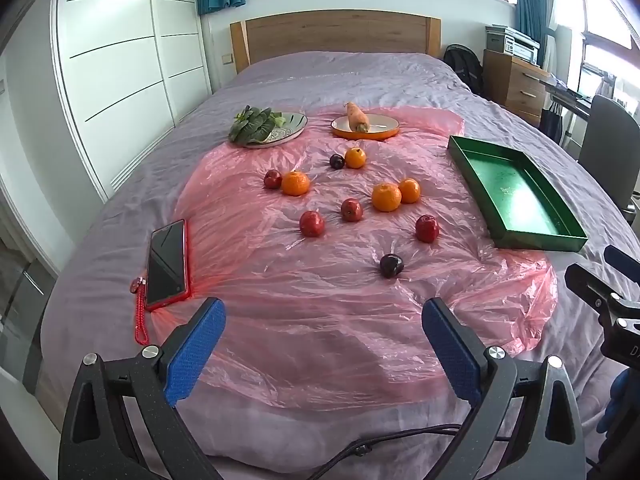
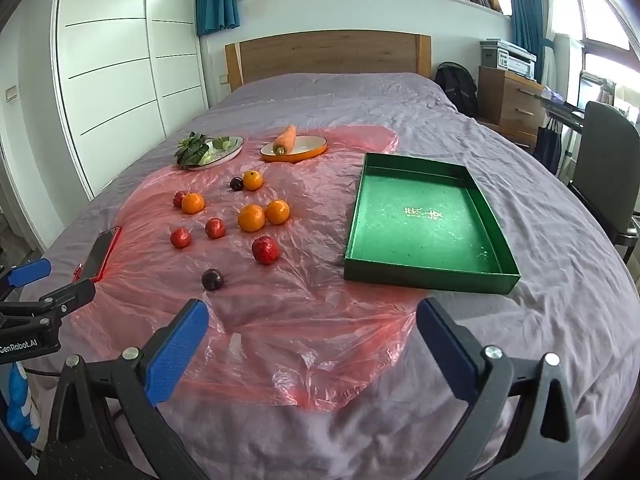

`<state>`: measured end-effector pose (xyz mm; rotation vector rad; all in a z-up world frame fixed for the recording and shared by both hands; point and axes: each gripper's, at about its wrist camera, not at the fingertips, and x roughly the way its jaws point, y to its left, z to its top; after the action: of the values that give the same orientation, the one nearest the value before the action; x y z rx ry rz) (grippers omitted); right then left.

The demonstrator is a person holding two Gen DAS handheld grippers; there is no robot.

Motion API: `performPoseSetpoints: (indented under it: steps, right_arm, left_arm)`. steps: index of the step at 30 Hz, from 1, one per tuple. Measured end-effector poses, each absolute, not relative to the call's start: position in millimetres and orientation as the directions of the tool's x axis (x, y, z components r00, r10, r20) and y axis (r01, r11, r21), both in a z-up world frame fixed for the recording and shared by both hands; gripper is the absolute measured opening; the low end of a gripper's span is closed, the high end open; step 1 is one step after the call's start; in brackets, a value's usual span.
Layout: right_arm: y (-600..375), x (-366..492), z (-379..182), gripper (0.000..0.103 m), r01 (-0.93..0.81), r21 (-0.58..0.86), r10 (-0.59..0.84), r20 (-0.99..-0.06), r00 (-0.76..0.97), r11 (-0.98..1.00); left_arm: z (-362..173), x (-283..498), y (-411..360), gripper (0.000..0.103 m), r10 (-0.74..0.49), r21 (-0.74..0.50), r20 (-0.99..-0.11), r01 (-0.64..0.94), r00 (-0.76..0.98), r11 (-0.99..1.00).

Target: Organize fruits

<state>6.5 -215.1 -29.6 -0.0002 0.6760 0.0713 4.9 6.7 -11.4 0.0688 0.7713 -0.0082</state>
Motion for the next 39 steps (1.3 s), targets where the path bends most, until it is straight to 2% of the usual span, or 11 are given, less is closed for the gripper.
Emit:
performPoseSetpoints:
  steps: [22, 32, 39]
  right_arm:
    - [-223, 11, -28, 0.103, -0.085, 0.054, 0.100, -0.627, 0.772, 0.995]
    - [-223, 9, -21, 0.103, -0.089, 0.049, 0.100, -0.619, 0.779, 0.995]
    - [-227, 12, -19, 0.103, -0.090, 0.062, 0.109, -0.624, 0.774, 0.994]
  left_arm:
    - [-10, 4, 12, 0.097, 0.054, 0.064, -0.680, -0.014, 0.731, 0.998]
    - [5, 3, 25, 0.097, 0.066, 0.049, -0.647, -0.045, 0.759, 0.998]
    - [0, 10, 27, 0.097, 0.067, 0.051, -0.659, -0.045, 0.749, 0.998]
